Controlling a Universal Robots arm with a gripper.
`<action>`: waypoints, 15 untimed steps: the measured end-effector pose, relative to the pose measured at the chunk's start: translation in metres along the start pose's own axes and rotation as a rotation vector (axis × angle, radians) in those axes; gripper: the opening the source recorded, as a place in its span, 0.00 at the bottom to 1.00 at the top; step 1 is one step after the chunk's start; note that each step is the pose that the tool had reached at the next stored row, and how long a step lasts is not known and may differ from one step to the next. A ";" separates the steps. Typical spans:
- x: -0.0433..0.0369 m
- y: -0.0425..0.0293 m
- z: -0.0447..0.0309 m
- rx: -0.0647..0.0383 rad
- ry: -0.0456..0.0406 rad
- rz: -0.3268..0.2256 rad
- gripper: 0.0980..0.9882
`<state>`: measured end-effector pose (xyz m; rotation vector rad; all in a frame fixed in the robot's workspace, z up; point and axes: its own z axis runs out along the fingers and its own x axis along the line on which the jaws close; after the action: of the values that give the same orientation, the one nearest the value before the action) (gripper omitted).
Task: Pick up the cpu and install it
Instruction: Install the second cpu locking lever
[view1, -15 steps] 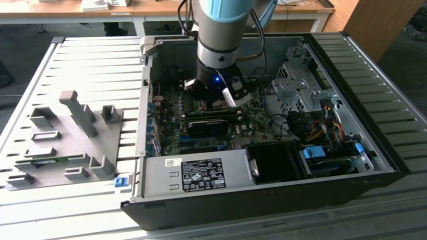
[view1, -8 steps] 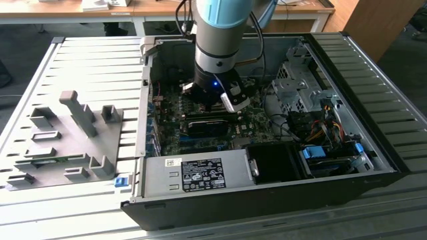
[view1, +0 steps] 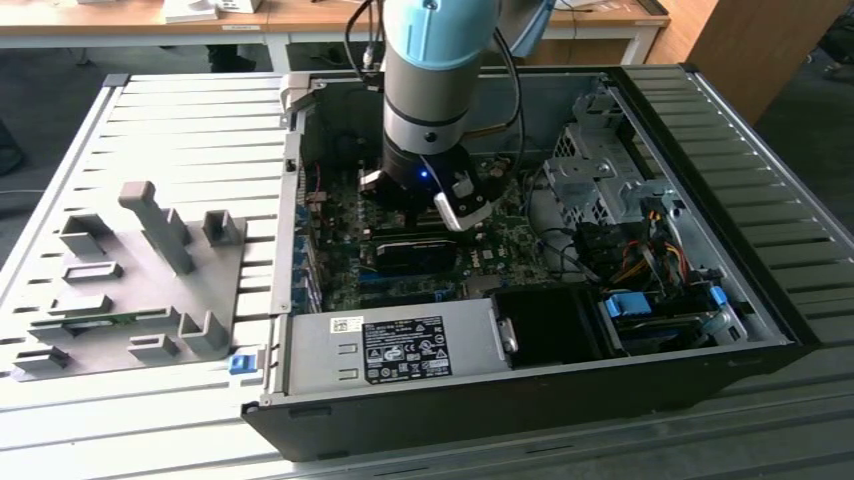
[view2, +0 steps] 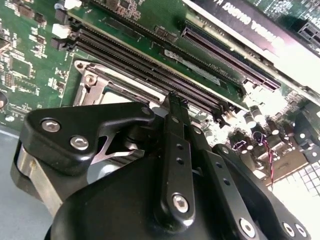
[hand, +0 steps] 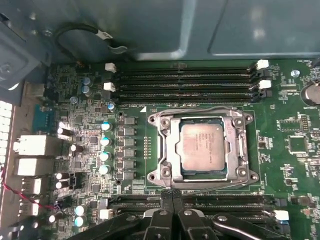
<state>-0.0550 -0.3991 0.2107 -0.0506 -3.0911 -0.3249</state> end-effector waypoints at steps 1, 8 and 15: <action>0.0000 -0.0003 0.0017 -0.001 0.0000 0.000 0.01; 0.0002 -0.0021 0.0079 -0.015 0.0005 0.000 0.01; 0.0038 -0.0062 0.0079 -0.029 -0.0004 -0.001 0.01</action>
<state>-0.0593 -0.4034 0.2018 -0.0496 -3.0871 -0.3695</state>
